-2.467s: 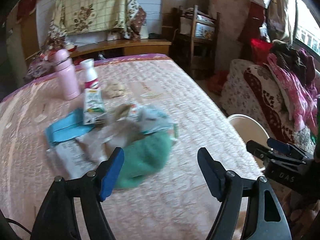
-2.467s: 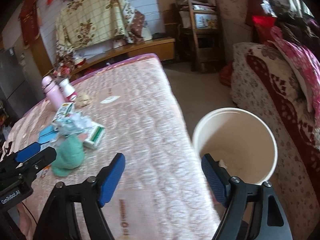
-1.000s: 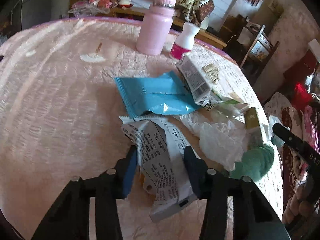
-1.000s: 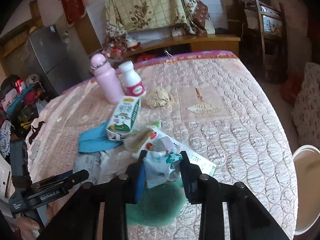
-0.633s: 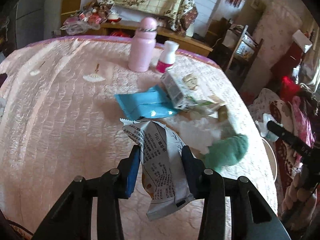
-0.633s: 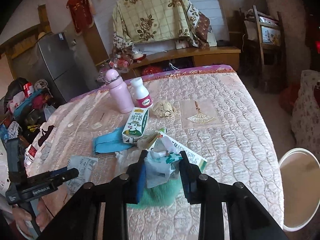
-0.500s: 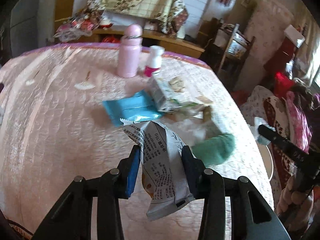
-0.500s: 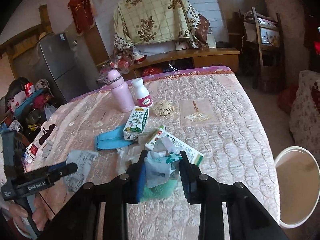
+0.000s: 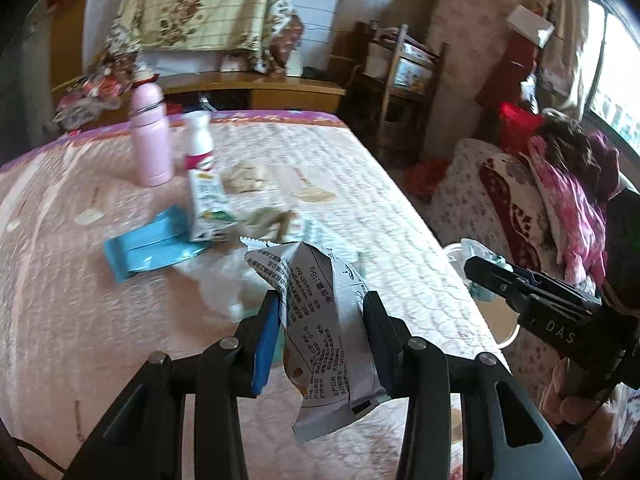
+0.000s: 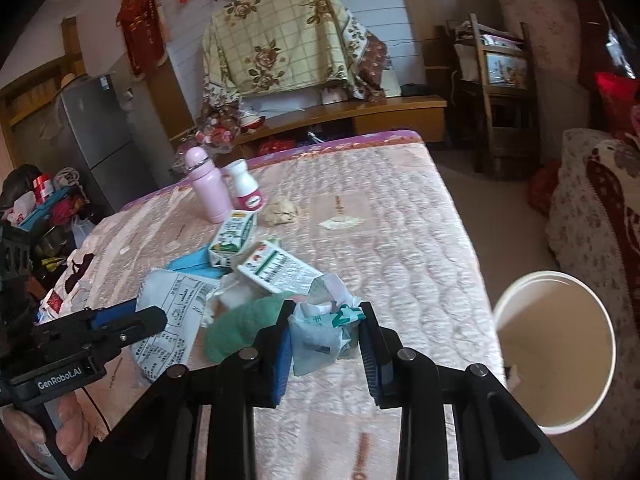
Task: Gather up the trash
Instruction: 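Carry wrapper and tissue over the white bucket and open both tools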
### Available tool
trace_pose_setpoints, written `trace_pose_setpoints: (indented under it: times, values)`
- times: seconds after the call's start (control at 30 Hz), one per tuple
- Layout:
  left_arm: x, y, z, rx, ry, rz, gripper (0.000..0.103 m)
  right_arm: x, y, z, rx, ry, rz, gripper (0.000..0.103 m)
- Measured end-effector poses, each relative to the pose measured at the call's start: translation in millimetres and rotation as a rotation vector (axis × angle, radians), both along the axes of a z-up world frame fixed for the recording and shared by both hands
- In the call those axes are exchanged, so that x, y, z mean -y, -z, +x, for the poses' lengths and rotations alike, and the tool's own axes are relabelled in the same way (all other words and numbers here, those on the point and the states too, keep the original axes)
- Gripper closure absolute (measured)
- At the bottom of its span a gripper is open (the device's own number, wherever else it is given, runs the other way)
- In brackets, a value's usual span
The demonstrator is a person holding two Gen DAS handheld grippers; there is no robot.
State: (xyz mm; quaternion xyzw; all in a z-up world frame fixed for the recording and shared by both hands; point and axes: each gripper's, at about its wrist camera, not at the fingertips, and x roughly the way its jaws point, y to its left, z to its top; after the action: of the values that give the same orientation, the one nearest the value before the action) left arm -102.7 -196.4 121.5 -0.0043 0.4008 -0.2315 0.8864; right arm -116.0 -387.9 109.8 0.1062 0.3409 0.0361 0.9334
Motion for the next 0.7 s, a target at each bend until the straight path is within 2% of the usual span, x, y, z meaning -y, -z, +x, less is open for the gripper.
trace_pose_setpoints:
  times: [0.4, 0.7]
  values:
    - [102.6, 5.2, -4.7, 0.022, 0.145, 0.046, 0.059, 80.6, 7.6, -30.8, -0.033, 0.149, -0.025, 0.07]
    - [170.5, 15.5, -2.5, 0.028, 0.227, 0.079, 0.059, 152.9, 24.7, -45.7, -0.079, 0.267, -0.029, 0.07]
